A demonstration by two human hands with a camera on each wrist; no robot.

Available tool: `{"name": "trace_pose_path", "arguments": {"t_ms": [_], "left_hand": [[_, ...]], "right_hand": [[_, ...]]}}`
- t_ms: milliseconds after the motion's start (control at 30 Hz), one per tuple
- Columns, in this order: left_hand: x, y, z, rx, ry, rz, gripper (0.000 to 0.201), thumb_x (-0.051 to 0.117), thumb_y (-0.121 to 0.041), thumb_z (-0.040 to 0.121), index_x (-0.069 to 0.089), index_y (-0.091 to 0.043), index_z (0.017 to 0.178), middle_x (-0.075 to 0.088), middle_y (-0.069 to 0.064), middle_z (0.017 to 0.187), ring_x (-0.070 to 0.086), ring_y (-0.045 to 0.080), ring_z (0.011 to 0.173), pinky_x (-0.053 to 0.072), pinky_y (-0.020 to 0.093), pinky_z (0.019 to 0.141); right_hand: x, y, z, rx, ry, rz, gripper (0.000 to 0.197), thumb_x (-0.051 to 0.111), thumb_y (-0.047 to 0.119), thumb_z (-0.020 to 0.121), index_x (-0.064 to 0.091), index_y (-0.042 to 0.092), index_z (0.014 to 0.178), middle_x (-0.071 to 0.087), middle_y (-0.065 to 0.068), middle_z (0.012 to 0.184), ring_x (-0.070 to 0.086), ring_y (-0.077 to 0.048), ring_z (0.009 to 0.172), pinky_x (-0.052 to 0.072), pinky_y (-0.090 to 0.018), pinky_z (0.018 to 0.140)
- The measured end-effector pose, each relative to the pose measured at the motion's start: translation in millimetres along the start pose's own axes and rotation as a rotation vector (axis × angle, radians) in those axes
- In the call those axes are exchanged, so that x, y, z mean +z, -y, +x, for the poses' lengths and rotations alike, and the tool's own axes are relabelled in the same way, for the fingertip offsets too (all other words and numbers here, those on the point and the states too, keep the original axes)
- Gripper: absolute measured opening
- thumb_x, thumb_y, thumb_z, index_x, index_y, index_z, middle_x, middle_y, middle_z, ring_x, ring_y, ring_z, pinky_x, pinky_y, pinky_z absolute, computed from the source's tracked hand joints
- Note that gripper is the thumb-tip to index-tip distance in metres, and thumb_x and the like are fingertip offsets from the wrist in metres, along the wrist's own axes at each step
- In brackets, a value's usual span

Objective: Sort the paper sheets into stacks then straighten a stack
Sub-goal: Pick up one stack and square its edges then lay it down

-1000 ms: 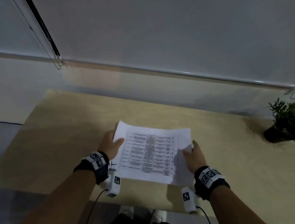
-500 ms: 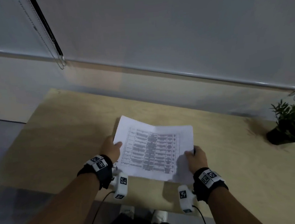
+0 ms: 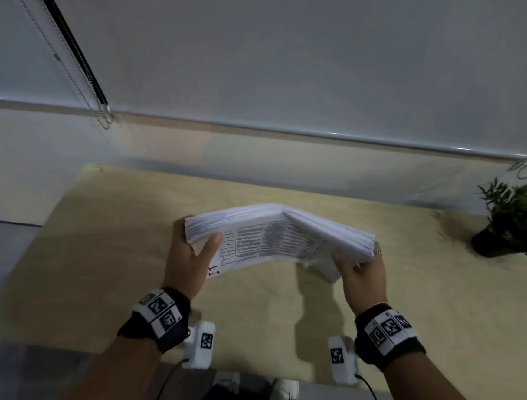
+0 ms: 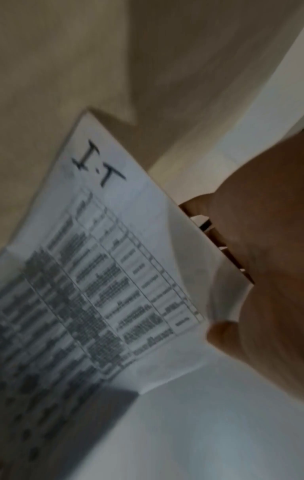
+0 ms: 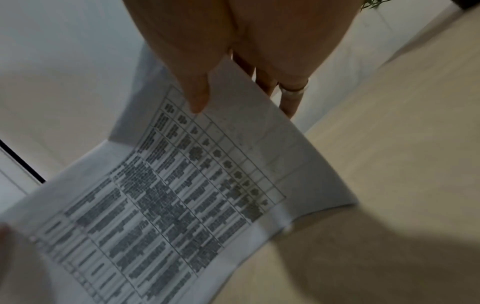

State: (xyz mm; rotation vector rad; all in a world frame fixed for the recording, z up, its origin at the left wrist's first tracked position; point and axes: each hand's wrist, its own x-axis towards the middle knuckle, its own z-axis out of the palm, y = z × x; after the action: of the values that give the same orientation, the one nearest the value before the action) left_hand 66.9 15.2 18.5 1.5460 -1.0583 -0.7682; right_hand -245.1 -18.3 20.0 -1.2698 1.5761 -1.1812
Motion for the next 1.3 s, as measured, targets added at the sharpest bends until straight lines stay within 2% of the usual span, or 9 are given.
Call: {"name": "trace_pose_path", "arguments": {"t_ms": [133, 300, 400, 533, 667, 867, 1033, 1133, 1300], "left_hand": [[6, -23, 6, 0.143, -0.123, -0.078, 0.021, 0.056, -0.038, 0.089, 0.061, -0.027, 0.107, 0.066, -0.021, 0.101, 0.061, 0.005, 0.091, 0.048, 0.021, 0.078], [10, -26, 14, 0.125, -0.169, -0.052, 0.013, 0.052, -0.024, 0.091, 0.062, -0.029, 0.085, 0.067, -0.022, 0.086, 0.060, 0.002, 0.079, 0.045, 0.027, 0.072], [5, -23, 14, 0.138, -0.110, -0.076, 0.023, 0.060, -0.037, 0.086, 0.055, -0.032, 0.108, 0.064, -0.016, 0.102, 0.061, 0.003, 0.090, 0.050, 0.026, 0.078], [-1, 12, 9, -0.159, 0.100, 0.010, 0.066, 0.078, -0.024, 0.082, 0.035, -0.027, 0.133, 0.058, -0.012, 0.117, 0.062, -0.006, 0.099, 0.052, 0.027, 0.094], [3, 30, 7, -0.211, 0.147, 0.232, 0.036, 0.056, -0.024, 0.097, 0.052, -0.021, 0.133, 0.066, -0.004, 0.122, 0.062, 0.019, 0.113, 0.047, 0.036, 0.096], [-19, 13, 30, -0.225, 0.091, 0.241, 0.026, 0.060, -0.018, 0.093, 0.060, -0.011, 0.119, 0.071, 0.004, 0.111, 0.066, 0.025, 0.100, 0.049, 0.037, 0.088], [-51, 8, 46, -0.347, 0.278, 0.344, 0.021, 0.060, -0.014, 0.093, 0.063, -0.007, 0.113, 0.069, 0.008, 0.109, 0.064, 0.028, 0.100, 0.044, 0.033, 0.085], [-69, 26, 51, -0.455, 0.316, 0.324, 0.038, 0.065, -0.032, 0.078, 0.068, -0.004, 0.102, 0.073, 0.014, 0.106, 0.067, 0.035, 0.100, 0.052, 0.048, 0.093], [-89, 65, 85, -0.570, 0.266, 0.328, 0.038, 0.069, -0.032, 0.080, 0.068, -0.006, 0.108, 0.072, 0.015, 0.110, 0.069, 0.036, 0.099, 0.053, 0.054, 0.094]], "right_hand": [[-4, 16, -4, -0.095, -0.035, 0.078, 0.049, 0.077, 0.024, 0.079, 0.051, 0.017, 0.120, 0.059, 0.007, 0.108, 0.060, -0.001, 0.094, 0.051, -0.017, 0.081], [-1, 30, -4, -0.191, -0.070, 0.125, 0.010, 0.056, 0.024, 0.088, 0.058, 0.029, 0.097, 0.061, 0.008, 0.095, 0.057, 0.011, 0.079, 0.043, -0.006, 0.070], [-4, 22, -1, -0.190, -0.078, 0.089, 0.020, 0.060, 0.022, 0.090, 0.057, 0.028, 0.108, 0.060, 0.008, 0.106, 0.058, 0.002, 0.094, 0.045, -0.012, 0.082], [-7, -11, 3, 0.025, 0.006, 0.027, 0.057, 0.066, 0.011, 0.090, 0.038, 0.018, 0.138, 0.056, 0.002, 0.125, 0.058, -0.013, 0.112, 0.047, -0.029, 0.098], [0, -25, 8, 0.022, 0.022, -0.302, 0.022, 0.055, 0.012, 0.096, 0.059, 0.008, 0.117, 0.066, -0.005, 0.106, 0.064, -0.028, 0.104, 0.049, -0.036, 0.084], [8, 8, 15, -0.024, 0.107, -0.307, 0.009, 0.056, 0.014, 0.096, 0.048, 0.012, 0.094, 0.049, 0.002, 0.068, 0.048, -0.012, 0.061, 0.038, -0.032, 0.059], [31, -15, 15, 0.308, 0.246, -0.261, 0.042, 0.055, 0.014, 0.097, 0.042, 0.008, 0.136, 0.070, -0.010, 0.108, 0.066, -0.026, 0.097, 0.053, -0.043, 0.092], [51, -24, 12, 0.454, 0.269, -0.179, 0.045, 0.047, 0.007, 0.099, 0.038, 0.006, 0.142, 0.066, -0.014, 0.116, 0.063, -0.029, 0.106, 0.050, -0.043, 0.099], [91, -28, 25, 0.372, 0.307, -0.258, 0.049, 0.038, 0.003, 0.096, 0.047, 0.017, 0.141, 0.066, -0.006, 0.125, 0.064, -0.025, 0.107, 0.049, -0.044, 0.102]]}}
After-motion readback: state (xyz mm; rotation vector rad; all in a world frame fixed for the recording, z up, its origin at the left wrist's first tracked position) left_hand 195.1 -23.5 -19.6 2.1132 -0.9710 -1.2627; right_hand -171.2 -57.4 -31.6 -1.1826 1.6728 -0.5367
